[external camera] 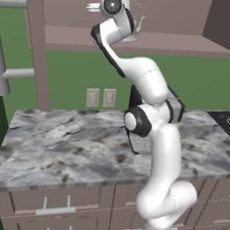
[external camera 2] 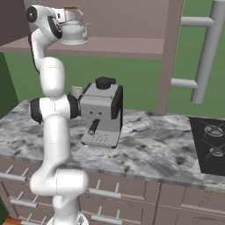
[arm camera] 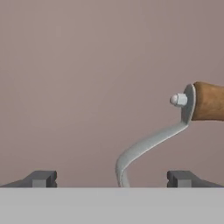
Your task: Open the cabinet, pick the kettle from the cabinet, and place it in the sink.
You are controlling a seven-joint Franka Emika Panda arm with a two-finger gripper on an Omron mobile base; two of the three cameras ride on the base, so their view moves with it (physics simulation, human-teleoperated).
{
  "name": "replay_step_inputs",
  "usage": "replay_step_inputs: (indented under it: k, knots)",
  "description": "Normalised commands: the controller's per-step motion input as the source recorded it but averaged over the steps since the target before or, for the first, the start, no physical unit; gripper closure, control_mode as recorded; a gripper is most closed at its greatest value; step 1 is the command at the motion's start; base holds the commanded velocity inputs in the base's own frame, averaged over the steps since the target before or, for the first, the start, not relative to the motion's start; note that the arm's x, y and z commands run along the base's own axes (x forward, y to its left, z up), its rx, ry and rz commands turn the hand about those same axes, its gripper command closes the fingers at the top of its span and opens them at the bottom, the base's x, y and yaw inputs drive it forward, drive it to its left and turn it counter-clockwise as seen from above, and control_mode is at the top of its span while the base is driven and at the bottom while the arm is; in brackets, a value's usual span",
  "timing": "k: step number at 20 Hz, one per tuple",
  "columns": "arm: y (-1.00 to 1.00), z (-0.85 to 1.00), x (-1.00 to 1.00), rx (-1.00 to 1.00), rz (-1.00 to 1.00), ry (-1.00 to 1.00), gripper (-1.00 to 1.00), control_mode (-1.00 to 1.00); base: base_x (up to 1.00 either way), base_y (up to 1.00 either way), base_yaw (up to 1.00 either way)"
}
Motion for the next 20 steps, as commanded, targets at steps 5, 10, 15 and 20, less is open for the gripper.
replay_step_inputs:
  k: [5, 10, 15, 20]
  knots:
    - [0.04, 0.2, 0.33, 0.0, 0.0, 0.06, -1.0, -1.0, 0.0, 0.0, 0.0]
    - [0.07, 0.25, 0.23, 0.0, 0.0, 0.07, -1.0, -1.0, 0.0, 0.0, 0.0]
    - [0.09, 0.12, 0.04, 0.0, 0.0, 0.12, 1.0, -1.0, 0.0, 0.0, 0.0]
    - [0.19, 0.11, -0.03, 0.0, 0.0, 0.24, 1.0, -1.0, 0.0, 0.0, 0.0]
